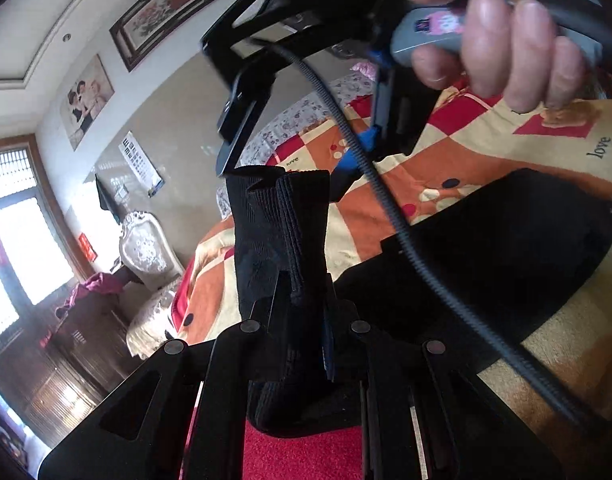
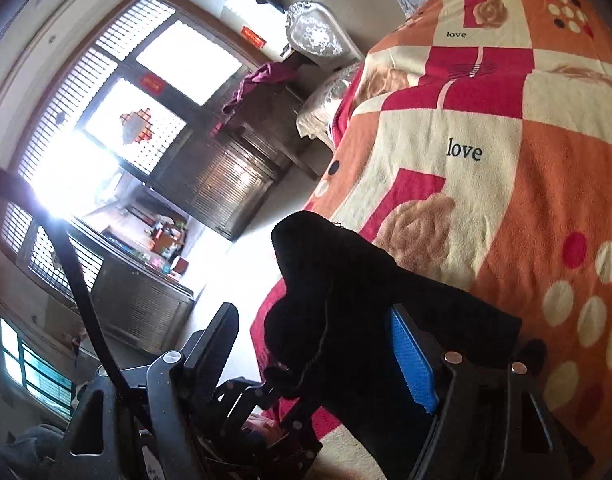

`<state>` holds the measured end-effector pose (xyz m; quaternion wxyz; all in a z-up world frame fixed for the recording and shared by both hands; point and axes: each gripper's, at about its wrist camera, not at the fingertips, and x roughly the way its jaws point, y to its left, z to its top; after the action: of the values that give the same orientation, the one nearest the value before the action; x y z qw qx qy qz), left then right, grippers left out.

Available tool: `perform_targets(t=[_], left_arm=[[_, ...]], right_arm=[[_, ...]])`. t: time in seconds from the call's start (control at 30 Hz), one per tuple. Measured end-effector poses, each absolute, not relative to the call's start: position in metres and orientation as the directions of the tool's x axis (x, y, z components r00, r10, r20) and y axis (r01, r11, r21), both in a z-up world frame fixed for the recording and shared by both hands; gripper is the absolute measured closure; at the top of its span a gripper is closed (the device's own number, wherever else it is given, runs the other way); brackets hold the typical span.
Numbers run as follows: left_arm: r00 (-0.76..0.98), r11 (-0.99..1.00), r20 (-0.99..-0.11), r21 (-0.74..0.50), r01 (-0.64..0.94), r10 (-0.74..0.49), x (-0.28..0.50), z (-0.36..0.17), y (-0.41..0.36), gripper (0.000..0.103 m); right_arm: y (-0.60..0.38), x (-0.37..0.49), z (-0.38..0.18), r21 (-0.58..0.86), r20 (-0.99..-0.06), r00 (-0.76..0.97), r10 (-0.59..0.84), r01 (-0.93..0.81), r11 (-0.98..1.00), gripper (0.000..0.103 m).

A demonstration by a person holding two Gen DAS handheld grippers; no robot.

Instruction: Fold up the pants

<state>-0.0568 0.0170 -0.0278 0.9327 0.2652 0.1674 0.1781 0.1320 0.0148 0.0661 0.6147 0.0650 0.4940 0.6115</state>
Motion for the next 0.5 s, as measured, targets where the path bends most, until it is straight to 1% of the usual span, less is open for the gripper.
perform_targets(t=[0.1,0.2,0.23,0.3,0.33,0.37,0.4,0.5], left_arm=[[0.886,0.796,-0.230,0.566,-0.214,0.402,-0.055,-0.029,0.016,0.091],[0.896,0.803,-0.236,0.566,-0.189,0.377,-0.057,-0.028,0.015,0.091],[0.901,0.806,-0.239,0.565,-0.175,0.363,-0.058,-0.027,0.014,0.091],[0.910,0.807,-0.236,0.570,-0.154,0.340,-0.061,-0.027,0.012,0.091],[0.913,0.809,-0.235,0.568,-0.148,0.332,-0.063,-0.026,0.011,0.091],[0.916,0.815,-0.241,0.563,-0.137,0.321,-0.063,-0.024,0.012,0.091],[0.918,0.820,-0.243,0.557,-0.133,0.314,-0.063,-0.023,0.012,0.091],[0.926,0.838,-0.265,0.538,-0.088,0.267,-0.068,-0.016,0.011,0.091]], right_arm=[[0.026,0.129,0.060,0.672,-0.565,-0.238,0.790,-0.688,0.273,0.029],[0.027,0.128,0.065,0.603,-0.600,-0.165,0.783,-0.736,0.307,0.031],[0.026,0.130,0.066,0.587,-0.608,-0.139,0.781,-0.742,0.325,0.035],[0.022,0.145,0.067,0.585,-0.621,-0.127,0.773,-0.732,0.350,0.067],[0.021,0.149,0.065,0.583,-0.630,-0.117,0.768,-0.725,0.367,0.073],[0.019,0.151,0.062,0.572,-0.638,-0.106,0.763,-0.728,0.377,0.087],[0.018,0.152,0.060,0.565,-0.643,-0.105,0.759,-0.734,0.377,0.091],[0.008,0.151,0.056,0.557,-0.641,-0.084,0.763,-0.735,0.387,0.094]])
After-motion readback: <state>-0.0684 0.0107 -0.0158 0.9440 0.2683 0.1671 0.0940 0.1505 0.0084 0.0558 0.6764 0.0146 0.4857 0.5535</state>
